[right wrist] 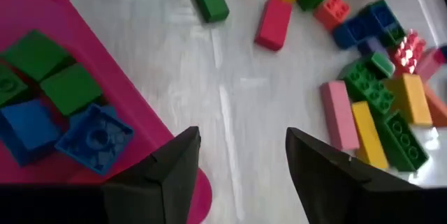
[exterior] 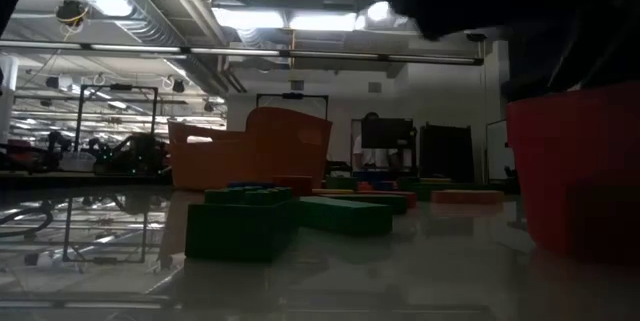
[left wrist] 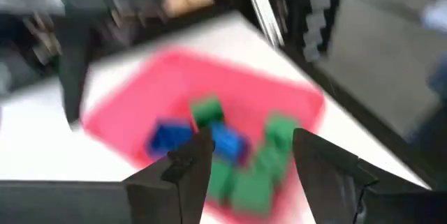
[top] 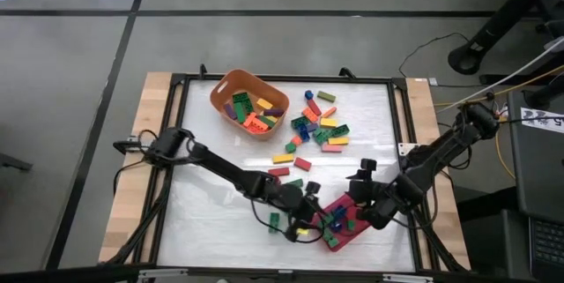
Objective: Sort blocks by size
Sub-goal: Put the large green game piece into the orange bin
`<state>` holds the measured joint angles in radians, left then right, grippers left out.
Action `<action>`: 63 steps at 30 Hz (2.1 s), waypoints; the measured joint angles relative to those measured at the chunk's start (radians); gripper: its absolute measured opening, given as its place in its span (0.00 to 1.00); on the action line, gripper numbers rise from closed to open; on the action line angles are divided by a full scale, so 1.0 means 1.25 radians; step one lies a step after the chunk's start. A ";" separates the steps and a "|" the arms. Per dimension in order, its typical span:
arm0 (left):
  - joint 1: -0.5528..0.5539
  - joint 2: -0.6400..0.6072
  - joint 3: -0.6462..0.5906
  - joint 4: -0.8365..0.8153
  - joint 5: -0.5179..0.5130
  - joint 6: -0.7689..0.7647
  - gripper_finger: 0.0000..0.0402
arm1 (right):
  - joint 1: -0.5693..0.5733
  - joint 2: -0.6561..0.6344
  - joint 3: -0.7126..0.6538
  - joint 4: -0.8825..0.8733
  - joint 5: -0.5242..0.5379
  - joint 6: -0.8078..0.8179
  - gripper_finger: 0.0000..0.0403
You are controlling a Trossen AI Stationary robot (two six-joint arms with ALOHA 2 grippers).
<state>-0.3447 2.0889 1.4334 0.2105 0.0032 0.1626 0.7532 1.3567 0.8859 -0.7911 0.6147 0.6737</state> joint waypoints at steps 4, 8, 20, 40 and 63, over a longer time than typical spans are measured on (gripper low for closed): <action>-0.020 -0.072 0.000 -0.269 0.000 -0.078 0.45 | -0.018 0.000 -0.001 0.105 0.001 -0.101 0.52; -0.045 -0.108 0.000 -0.453 -0.005 -0.409 0.45 | -0.055 0.000 0.000 0.231 -0.019 -0.213 0.52; -0.090 -0.108 -0.013 -0.635 -0.044 -1.121 0.45 | -0.178 0.000 0.000 0.311 -0.151 -0.337 0.52; -0.058 -0.044 -0.023 -0.595 -0.042 -1.210 0.45 | -0.189 0.001 0.000 0.306 -0.187 -0.337 0.52; -0.054 -0.060 -0.024 -0.593 -0.045 -1.238 0.45 | -0.189 0.002 0.000 0.302 -0.187 -0.336 0.52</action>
<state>-0.4126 2.0140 1.4036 -0.5306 -0.0525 -1.3849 0.5163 1.3594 0.8864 -0.4137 0.3805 0.2531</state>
